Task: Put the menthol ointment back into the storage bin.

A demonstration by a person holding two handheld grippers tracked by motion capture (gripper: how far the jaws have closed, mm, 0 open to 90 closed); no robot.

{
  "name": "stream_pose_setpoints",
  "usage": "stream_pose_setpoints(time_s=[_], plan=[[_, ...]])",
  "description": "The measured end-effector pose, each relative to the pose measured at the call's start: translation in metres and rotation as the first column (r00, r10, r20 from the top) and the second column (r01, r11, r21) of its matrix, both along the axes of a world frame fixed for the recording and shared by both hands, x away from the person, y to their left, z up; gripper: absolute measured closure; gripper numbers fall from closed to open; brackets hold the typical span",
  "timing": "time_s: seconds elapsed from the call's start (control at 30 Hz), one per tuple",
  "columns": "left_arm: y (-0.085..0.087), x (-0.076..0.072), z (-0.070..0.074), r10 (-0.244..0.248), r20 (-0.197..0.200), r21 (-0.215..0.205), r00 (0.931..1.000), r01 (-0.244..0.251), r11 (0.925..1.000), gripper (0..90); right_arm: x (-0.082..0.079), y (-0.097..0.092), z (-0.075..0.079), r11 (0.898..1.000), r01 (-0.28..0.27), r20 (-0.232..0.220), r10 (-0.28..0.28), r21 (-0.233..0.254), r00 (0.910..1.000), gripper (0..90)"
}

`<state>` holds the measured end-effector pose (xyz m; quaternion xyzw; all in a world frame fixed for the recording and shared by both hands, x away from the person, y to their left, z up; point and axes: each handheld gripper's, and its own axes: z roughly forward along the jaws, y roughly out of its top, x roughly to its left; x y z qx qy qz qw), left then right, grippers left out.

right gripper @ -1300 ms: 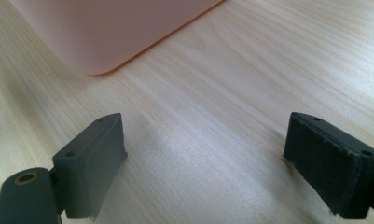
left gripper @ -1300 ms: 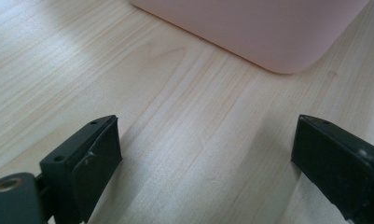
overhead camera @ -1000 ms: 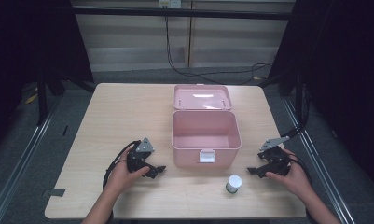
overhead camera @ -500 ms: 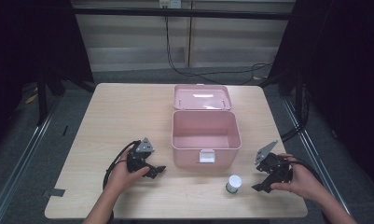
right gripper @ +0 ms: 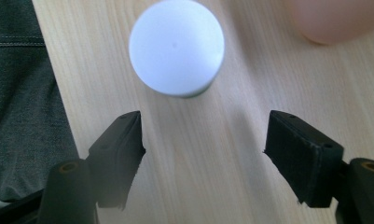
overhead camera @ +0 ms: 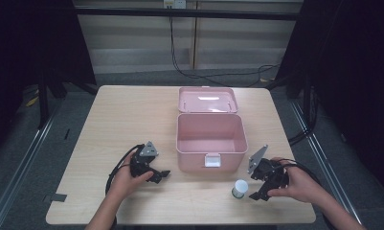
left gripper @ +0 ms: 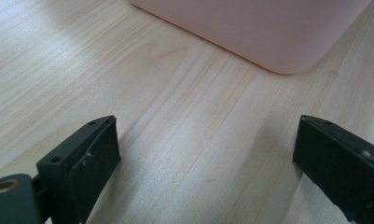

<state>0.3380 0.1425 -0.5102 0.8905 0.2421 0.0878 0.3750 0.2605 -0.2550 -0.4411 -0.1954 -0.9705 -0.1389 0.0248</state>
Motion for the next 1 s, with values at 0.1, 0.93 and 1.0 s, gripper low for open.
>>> stream_pose_setpoints(time_s=[0.1,0.93,1.0], plan=[[0.000,0.000,0.000,0.000,0.000,0.000,1.0000,0.000,1.0000,6.5,0.000,0.008,0.002,1.000,-0.002,-0.008,0.002,-0.013,1.0000,30.5],[0.000,0.000,0.000,0.000,0.000,0.000,1.0000,0.000,1.0000,6.5,0.007,0.047,0.007,0.995,-0.084,-0.014,0.084,-0.062,0.9964,48.5],[0.000,0.000,0.000,0.000,0.000,0.000,1.0000,0.000,1.0000,6.5,0.007,0.048,0.007,0.995,-0.074,-0.021,0.073,-0.071,0.9971,49.7]])
